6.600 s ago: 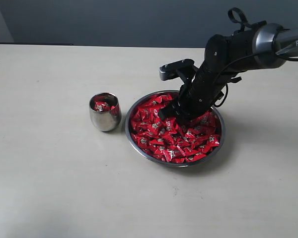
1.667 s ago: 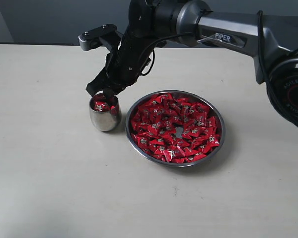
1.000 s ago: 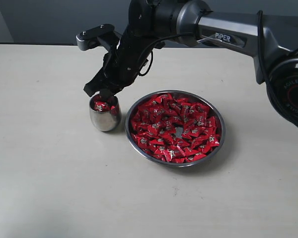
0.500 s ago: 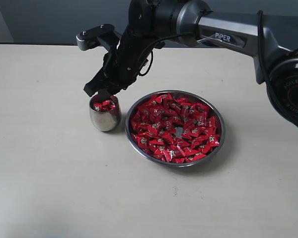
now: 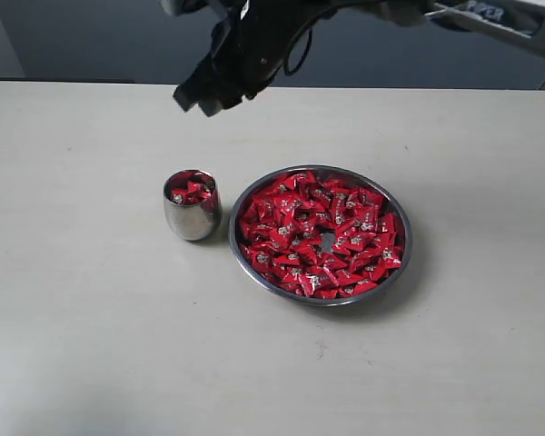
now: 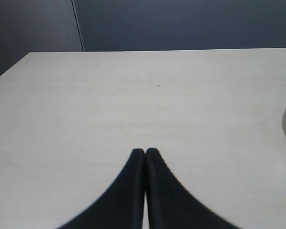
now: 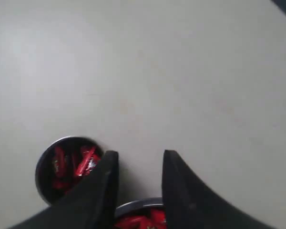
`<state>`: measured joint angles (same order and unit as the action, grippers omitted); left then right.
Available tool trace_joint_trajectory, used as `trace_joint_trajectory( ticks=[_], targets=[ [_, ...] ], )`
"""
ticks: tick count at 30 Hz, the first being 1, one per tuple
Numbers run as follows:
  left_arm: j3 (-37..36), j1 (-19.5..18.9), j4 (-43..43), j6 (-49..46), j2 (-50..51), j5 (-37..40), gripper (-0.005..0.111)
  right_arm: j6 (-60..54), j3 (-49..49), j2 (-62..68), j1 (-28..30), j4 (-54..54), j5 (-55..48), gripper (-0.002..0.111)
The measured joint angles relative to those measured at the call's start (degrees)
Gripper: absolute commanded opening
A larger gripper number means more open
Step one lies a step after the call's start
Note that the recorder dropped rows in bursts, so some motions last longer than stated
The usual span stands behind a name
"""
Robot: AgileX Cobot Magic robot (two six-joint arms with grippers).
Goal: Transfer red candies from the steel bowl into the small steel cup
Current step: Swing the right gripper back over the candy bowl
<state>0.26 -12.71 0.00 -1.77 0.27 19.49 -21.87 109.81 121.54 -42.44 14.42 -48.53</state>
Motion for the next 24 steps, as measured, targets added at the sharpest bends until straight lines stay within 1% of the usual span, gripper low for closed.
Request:
trace_joint_trajectory(
  ticks=[1, 4, 11, 17, 24],
  targets=[
    [0.00, 0.00, 0.00, 0.00, 0.00, 0.00, 0.000, 0.00, 0.00, -0.48, 0.54, 0.00, 0.11, 0.012],
    [0.00, 0.00, 0.00, 0.00, 0.00, 0.00, 0.000, -0.43, -0.40, -1.60, 2.68, 1.68, 0.35, 0.004],
    [0.00, 0.00, 0.00, 0.00, 0.00, 0.00, 0.000, -1.68, -8.54, -4.33, 5.76, 3.69, 1.79, 0.004],
    [0.00, 0.00, 0.00, 0.00, 0.00, 0.00, 0.000, -2.27, -22.07, -9.85, 8.19, 4.10, 8.41, 0.004],
    [0.00, 0.00, 0.00, 0.00, 0.00, 0.00, 0.000, -2.36, -36.62, -16.96, 14.29, 5.16, 15.53, 0.004]
  ],
)
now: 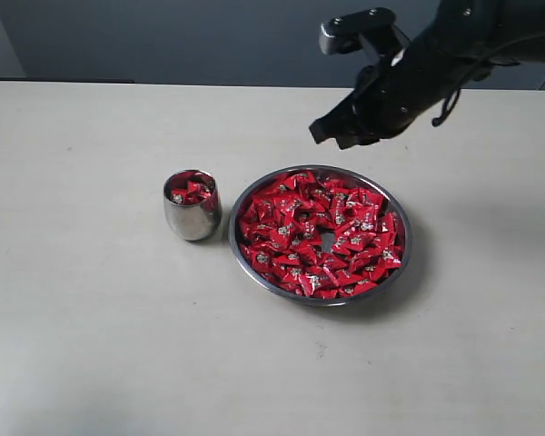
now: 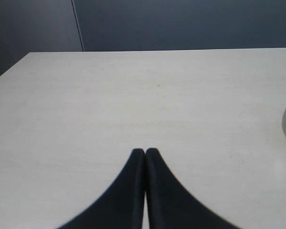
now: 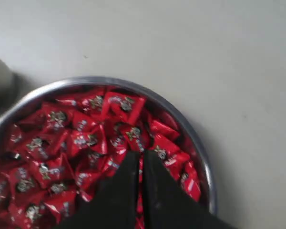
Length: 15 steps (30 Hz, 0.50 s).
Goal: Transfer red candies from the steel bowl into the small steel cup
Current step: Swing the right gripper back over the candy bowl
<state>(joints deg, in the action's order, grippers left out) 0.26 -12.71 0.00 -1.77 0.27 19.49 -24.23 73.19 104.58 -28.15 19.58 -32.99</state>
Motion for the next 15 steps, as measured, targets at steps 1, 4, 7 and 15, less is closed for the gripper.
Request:
trace_joint_trajectory(
  ticks=[1, 4, 7, 15],
  targets=[
    [0.00, 0.00, 0.00, 0.00, 0.00, 0.00, 0.000, 0.00, -1.72, -0.51, 0.75, 0.30, 0.45, 0.004],
    [0.00, 0.00, 0.00, 0.00, 0.00, 0.00, 0.000, 0.00, -5.62, -1.58, 3.10, 1.65, 1.72, 0.004],
    [0.00, 0.00, 0.00, 0.00, 0.00, 0.00, 0.000, 0.00, -7.83, -1.73, 4.02, 3.52, 2.43, 0.004],
    [0.00, 0.00, 0.00, 0.00, 0.00, 0.00, 0.000, 5.33, -8.25, 0.77, 4.22, 5.04, 2.39, 0.013]
  ],
)
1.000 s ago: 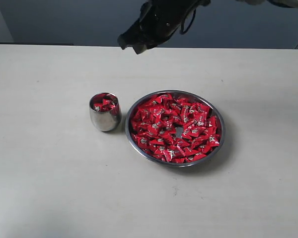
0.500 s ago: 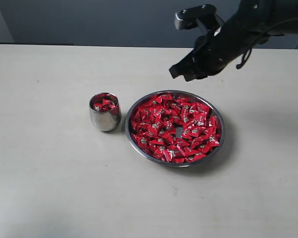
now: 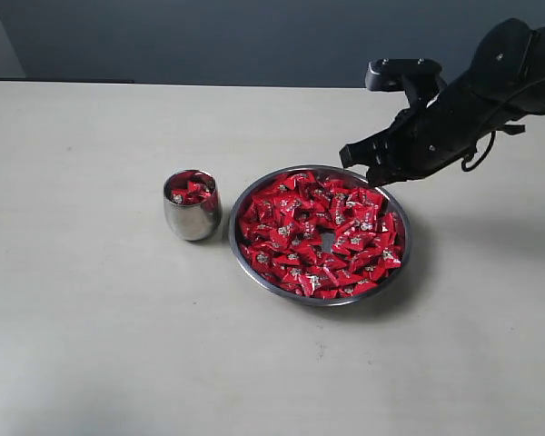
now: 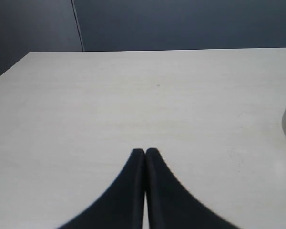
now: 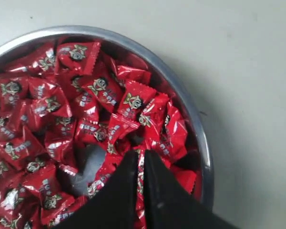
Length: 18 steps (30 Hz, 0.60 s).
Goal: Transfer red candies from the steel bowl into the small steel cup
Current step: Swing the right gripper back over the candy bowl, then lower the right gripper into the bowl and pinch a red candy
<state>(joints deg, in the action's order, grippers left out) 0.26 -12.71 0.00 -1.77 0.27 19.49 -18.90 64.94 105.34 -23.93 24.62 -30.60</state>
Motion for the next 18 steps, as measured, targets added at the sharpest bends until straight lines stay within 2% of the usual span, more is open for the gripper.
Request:
trace_joint_trajectory(
  ticks=[6, 18],
  targets=[
    [0.00, 0.00, 0.00, 0.00, 0.00, 0.00, 0.000, 3.45, 0.00, 2.85, 0.13, -0.28, -1.22, 0.036],
    [0.00, 0.00, 0.00, 0.00, 0.00, 0.00, 0.000, 11.67, 0.00, 5.08, 0.13, -5.52, -1.10, 0.037]
  ],
)
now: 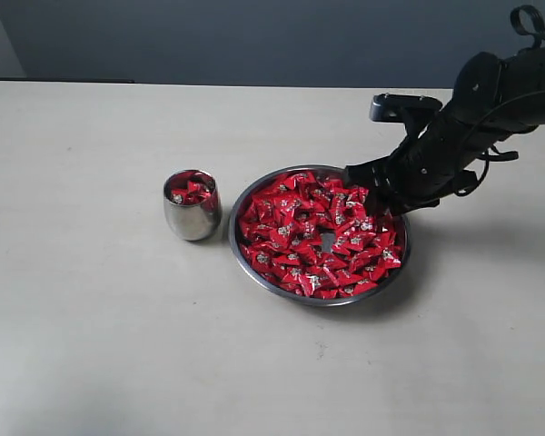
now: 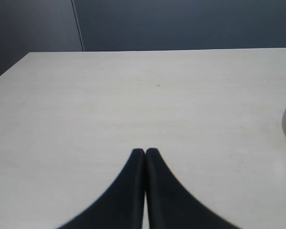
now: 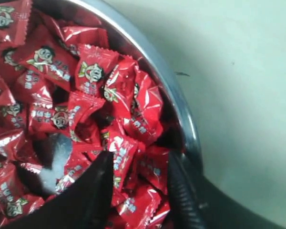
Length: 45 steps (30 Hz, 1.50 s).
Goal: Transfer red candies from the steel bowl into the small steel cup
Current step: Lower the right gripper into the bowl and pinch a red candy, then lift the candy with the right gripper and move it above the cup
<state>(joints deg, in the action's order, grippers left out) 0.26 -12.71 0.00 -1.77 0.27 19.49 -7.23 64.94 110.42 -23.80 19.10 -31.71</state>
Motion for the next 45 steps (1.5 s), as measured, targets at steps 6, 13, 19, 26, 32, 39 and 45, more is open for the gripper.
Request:
trace_joint_trajectory(
  ticks=[6, 13, 19, 26, 32, 39, 45],
  targets=[
    [0.00, 0.00, 0.00, 0.00, 0.00, 0.00, 0.000, 0.21, 0.00, 0.87, 0.00, 0.63, 0.00, 0.037],
    [0.00, 0.00, 0.00, 0.00, 0.00, 0.00, 0.000, 0.04, 0.00, 2.53, 0.00, 1.85, 0.00, 0.037],
    [0.00, 0.00, 0.00, 0.00, 0.00, 0.00, 0.000, -5.57, 0.00, 3.05, 0.00, 8.80, 0.10, 0.037],
    [0.00, 0.00, 0.00, 0.00, 0.00, 0.00, 0.000, -7.31, 0.81, 3.05, 0.00, 11.15, 0.10, 0.037],
    [0.00, 0.00, 0.00, 0.00, 0.00, 0.00, 0.000, -7.31, 0.81, 3.05, 0.00, 11.15, 0.10, 0.037],
    [0.00, 0.00, 0.00, 0.00, 0.00, 0.00, 0.000, -8.40, 0.81, 3.14, 0.00, 11.15, 0.00, 0.003],
    [0.00, 0.00, 0.00, 0.00, 0.00, 0.00, 0.000, -10.61, 0.91, 4.22, 0.00, 11.15, -0.11, -0.001]
  ],
)
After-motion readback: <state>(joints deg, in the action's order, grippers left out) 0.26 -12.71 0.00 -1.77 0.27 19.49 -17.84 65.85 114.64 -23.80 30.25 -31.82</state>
